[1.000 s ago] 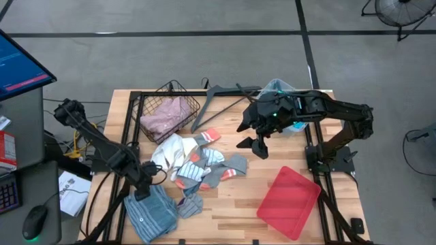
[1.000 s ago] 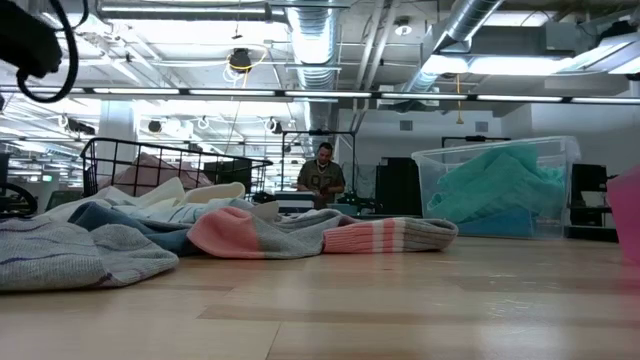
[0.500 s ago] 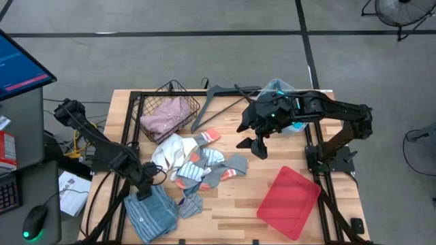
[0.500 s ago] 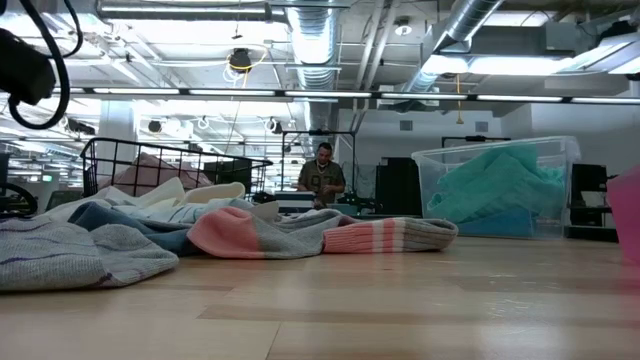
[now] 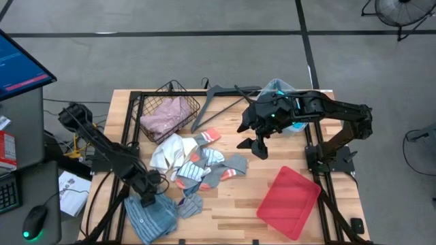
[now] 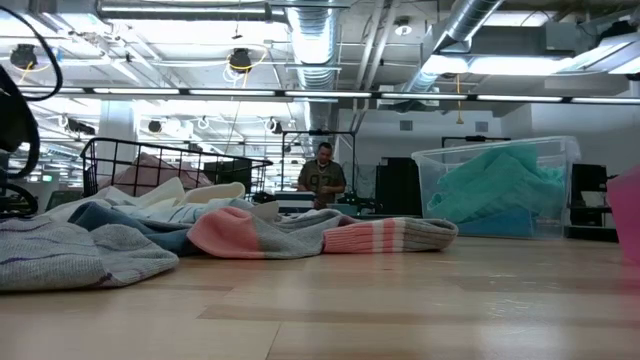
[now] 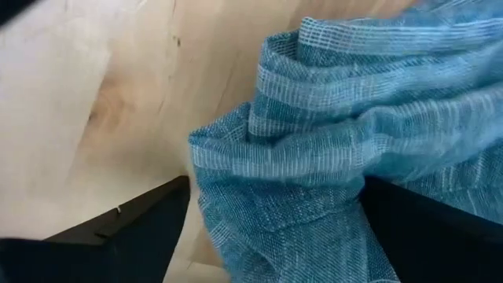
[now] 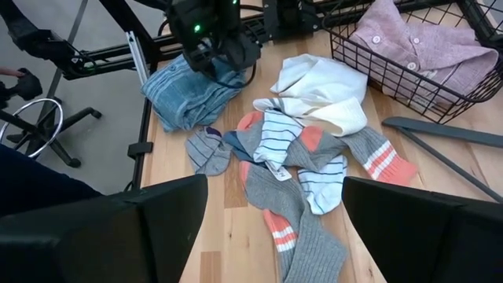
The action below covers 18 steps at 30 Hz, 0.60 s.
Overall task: Pick & Place Cloths
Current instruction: Put the blue polo shirt into the black wire basket
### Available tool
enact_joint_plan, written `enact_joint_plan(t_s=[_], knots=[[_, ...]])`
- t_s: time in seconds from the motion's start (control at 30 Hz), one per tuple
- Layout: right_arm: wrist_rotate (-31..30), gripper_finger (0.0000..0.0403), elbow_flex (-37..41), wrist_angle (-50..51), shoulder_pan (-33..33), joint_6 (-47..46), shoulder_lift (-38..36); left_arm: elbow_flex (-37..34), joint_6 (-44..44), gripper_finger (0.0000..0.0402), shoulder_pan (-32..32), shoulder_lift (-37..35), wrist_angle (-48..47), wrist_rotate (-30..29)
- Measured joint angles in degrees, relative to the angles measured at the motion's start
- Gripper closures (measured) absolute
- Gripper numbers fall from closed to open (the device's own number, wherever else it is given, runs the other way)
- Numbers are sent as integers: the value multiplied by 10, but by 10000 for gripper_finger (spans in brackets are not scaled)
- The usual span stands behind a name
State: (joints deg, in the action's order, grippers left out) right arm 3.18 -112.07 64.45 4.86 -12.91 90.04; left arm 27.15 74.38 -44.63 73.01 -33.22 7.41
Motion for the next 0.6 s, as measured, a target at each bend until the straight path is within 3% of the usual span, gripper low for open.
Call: enact_joint_plan(t_s=[0.17, 0.6], knots=[[0, 112, 0, 0, -1, 0, 0, 5, 4, 90, 1, 24, -1, -3], [0, 112, 0, 3, -1, 9, 0, -9, 61, 338, 0, -2, 89, -15]])
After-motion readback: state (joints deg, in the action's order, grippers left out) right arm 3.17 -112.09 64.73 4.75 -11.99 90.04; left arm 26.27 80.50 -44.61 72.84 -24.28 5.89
